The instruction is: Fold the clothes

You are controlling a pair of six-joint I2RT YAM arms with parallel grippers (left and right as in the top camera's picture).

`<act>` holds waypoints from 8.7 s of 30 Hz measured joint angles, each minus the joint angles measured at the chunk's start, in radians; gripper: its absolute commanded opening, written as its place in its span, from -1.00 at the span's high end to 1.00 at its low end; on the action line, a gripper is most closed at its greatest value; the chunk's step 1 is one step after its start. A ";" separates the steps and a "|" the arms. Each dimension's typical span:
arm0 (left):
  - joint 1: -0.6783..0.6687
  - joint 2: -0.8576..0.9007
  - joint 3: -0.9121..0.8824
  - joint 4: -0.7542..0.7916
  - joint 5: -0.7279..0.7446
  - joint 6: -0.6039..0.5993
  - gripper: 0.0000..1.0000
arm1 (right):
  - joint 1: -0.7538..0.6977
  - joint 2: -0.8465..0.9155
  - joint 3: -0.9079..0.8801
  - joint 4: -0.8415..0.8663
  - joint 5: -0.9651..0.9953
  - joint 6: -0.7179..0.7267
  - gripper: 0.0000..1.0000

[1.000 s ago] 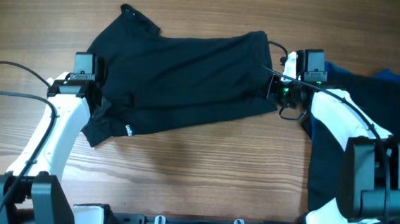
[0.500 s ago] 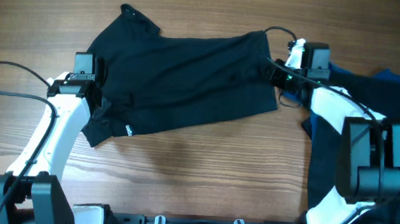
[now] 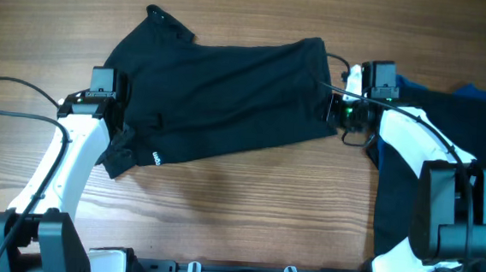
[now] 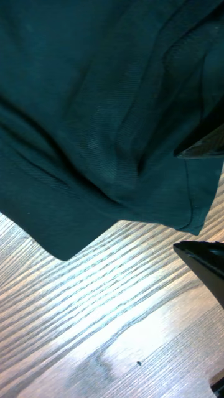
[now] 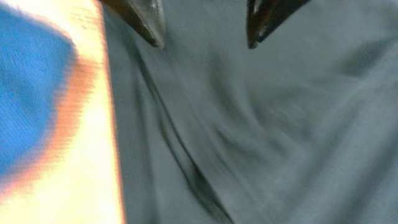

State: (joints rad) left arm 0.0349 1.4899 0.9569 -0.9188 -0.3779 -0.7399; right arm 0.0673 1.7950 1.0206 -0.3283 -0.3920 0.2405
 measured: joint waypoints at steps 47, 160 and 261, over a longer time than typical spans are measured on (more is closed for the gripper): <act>0.000 0.000 0.021 0.048 0.328 0.384 -0.80 | 0.074 0.330 0.435 -0.179 0.000 -0.008 -0.01; 0.108 0.080 0.149 0.059 0.446 0.565 -0.86 | 0.089 0.101 0.253 -0.479 0.231 0.114 0.65; 0.557 0.137 -0.117 0.293 0.525 0.439 0.92 | -0.082 -0.006 -0.065 -0.410 0.052 0.106 0.92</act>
State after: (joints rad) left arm 0.5915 1.6268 0.8398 -0.6262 0.1467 -0.3004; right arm -0.0151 1.7893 0.9554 -0.7383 -0.3397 0.3466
